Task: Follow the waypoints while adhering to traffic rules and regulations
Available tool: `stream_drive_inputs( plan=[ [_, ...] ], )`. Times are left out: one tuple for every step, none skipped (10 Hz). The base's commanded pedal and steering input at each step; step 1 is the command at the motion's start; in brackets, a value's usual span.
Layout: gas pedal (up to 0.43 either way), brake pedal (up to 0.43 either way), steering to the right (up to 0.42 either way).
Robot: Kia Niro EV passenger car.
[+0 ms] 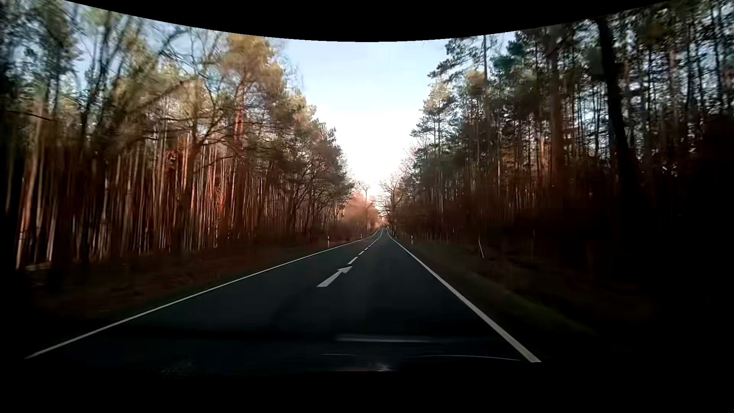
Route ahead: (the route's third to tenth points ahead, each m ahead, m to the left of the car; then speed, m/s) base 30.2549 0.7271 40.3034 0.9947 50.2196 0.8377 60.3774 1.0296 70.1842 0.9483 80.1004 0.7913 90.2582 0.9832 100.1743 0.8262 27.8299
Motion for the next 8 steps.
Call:
stream_drive_inputs(
  plan=[
    [0.220,0.000,0.000],
    [0.220,0.000,0.000],
    [0.220,0.000,0.000],
    [0.220,0.000,-0.001],
    [0.209,0.000,-0.001],
    [0.209,0.000,-0.001],
    [0.209,0.000,-0.001],
    [0.209,0.000,-0.001]
  ],
)
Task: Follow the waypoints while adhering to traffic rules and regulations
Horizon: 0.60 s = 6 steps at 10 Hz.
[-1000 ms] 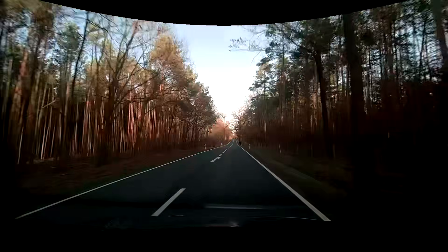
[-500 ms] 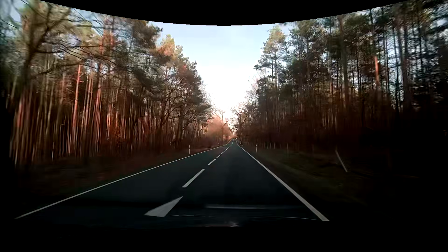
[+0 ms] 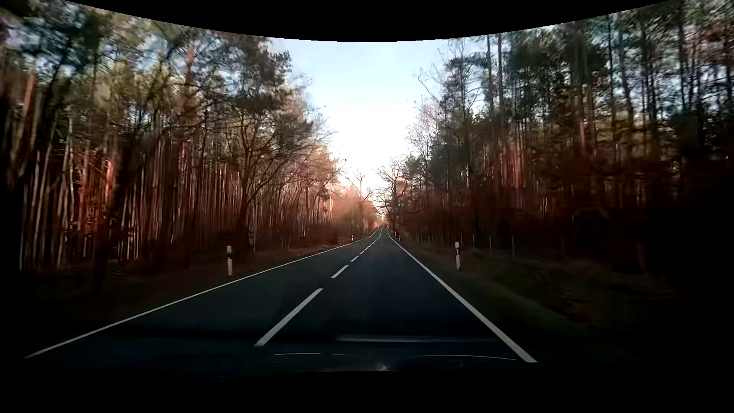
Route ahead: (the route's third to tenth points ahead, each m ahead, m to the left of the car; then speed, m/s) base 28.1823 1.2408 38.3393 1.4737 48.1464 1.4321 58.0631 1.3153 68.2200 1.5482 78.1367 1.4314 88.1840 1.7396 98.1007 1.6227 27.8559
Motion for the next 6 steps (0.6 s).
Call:
stream_drive_inputs(
  plan=[
    [0.209,0.000,-0.001],
    [0.209,0.000,-0.001],
    [0.209,0.000,-0.001],
    [0.209,0.000,-0.001],
    [0.209,0.000,-0.001],
    [0.209,0.000,-0.001]
  ],
)
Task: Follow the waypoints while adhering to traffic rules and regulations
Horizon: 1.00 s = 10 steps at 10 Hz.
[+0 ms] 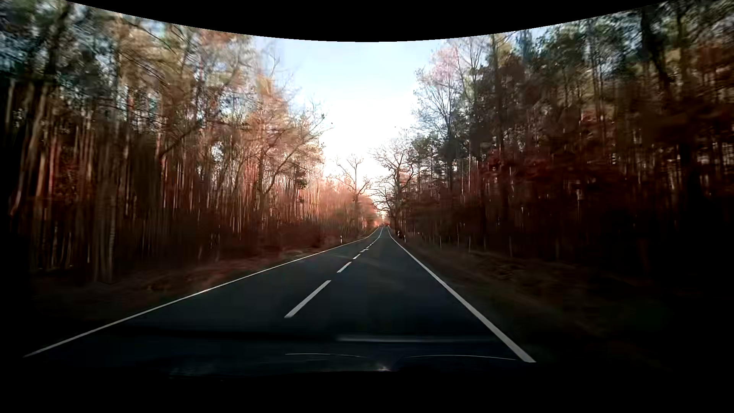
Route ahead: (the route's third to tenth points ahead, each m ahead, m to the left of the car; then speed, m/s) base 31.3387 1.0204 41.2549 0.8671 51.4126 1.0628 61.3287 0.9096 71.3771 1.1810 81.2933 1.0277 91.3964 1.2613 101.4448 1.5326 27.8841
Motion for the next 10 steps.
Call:
stream_drive_inputs(
  plan=[
    [0.209,0.000,-0.002],
    [0.209,0.000,-0.002],
    [0.209,0.000,-0.002],
    [0.209,0.000,-0.002],
    [0.209,0.000,-0.002],
    [0.209,0.000,-0.002],
    [0.209,0.000,-0.002],
    [0.209,0.000,-0.002],
    [0.209,0.000,-0.002],
    [0.209,0.000,-0.001]
  ],
)
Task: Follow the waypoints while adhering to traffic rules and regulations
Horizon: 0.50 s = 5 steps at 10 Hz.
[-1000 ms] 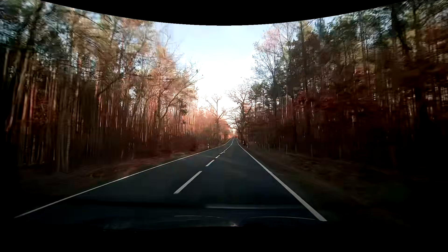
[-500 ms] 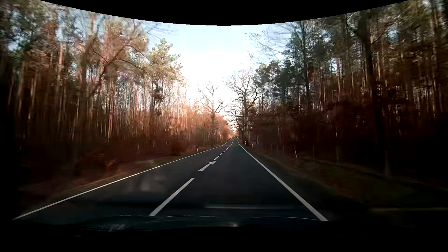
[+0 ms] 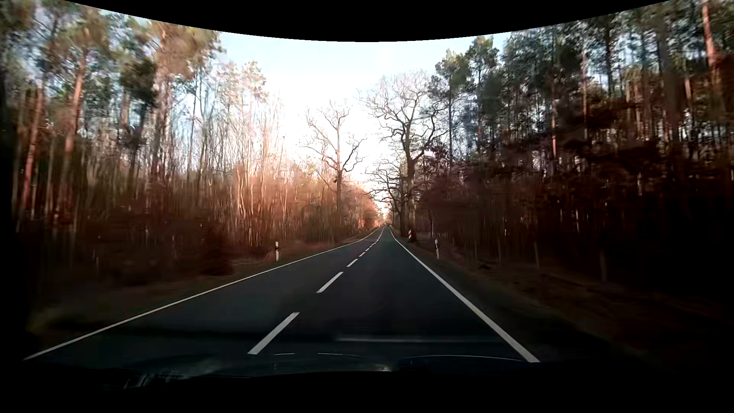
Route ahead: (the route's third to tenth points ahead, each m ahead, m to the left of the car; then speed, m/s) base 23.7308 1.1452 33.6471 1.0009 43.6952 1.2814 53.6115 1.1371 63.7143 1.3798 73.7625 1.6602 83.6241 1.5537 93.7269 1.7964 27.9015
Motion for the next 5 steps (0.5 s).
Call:
stream_drive_inputs(
  plan=[
    [0.209,0.000,-0.001],
    [0.209,0.000,-0.001],
    [0.209,0.000,-0.001],
    [0.197,0.000,-0.001],
    [0.197,0.000,-0.001]
  ],
)
